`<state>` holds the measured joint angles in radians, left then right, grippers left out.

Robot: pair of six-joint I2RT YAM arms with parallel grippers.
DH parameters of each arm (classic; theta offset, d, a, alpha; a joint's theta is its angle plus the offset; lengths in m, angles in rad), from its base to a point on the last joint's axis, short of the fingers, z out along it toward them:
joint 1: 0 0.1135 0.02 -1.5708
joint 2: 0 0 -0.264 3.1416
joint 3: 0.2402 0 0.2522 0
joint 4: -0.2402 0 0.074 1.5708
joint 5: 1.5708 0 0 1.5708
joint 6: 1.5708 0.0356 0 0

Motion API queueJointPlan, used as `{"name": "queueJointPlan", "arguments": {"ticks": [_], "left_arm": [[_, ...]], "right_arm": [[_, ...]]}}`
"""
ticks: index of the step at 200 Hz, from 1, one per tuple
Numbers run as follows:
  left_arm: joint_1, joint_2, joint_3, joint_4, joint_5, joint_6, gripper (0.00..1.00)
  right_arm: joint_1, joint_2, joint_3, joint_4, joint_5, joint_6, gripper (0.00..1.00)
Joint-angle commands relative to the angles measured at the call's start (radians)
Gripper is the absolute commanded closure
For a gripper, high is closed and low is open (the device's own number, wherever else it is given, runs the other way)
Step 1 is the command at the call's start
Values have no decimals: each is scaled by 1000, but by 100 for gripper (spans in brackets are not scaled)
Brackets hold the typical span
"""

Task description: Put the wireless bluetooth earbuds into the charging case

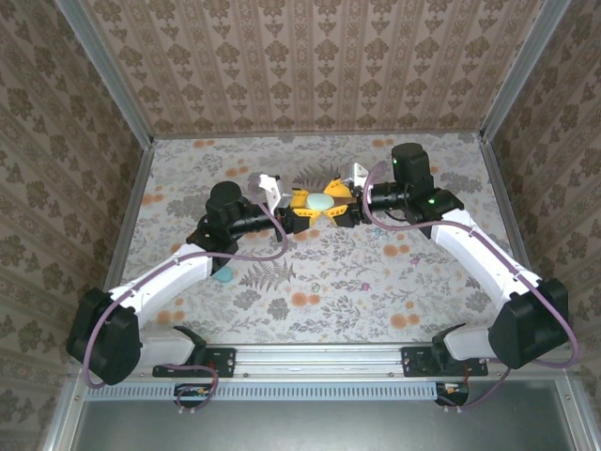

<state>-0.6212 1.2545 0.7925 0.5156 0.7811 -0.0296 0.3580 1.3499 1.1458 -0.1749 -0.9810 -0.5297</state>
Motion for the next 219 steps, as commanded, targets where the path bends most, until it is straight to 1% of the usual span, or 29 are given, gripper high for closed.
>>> {"name": "queueJointPlan", "arguments": {"ticks": [1,56,91,120,165,179,190,199,219], "left_arm": [[-6,-32,30,4,20,20,65],[-8,-33,29,7,22,20,65],[-9,-32,29,15,29,17,65],[-10,-32,29,15,27,17,65],[-10,-32,30,16,24,19,65],[-11,-32,31,15,24,19,65],[-11,-32,30,18,19,19,65],[-11,-32,30,18,15,19,64],[-11,-32,30,13,8,22,61]], "right_arm": [[-5,6,32,-32,3,-32,47],[-5,6,31,-24,3,-19,49],[-5,9,28,-5,1,4,46],[-5,12,28,0,1,6,48],[-5,17,32,4,-2,16,47],[-4,20,36,2,-7,20,52],[-5,23,41,-4,-7,20,53],[-4,25,44,-5,-7,25,58],[-4,20,42,14,-9,44,61]]}}
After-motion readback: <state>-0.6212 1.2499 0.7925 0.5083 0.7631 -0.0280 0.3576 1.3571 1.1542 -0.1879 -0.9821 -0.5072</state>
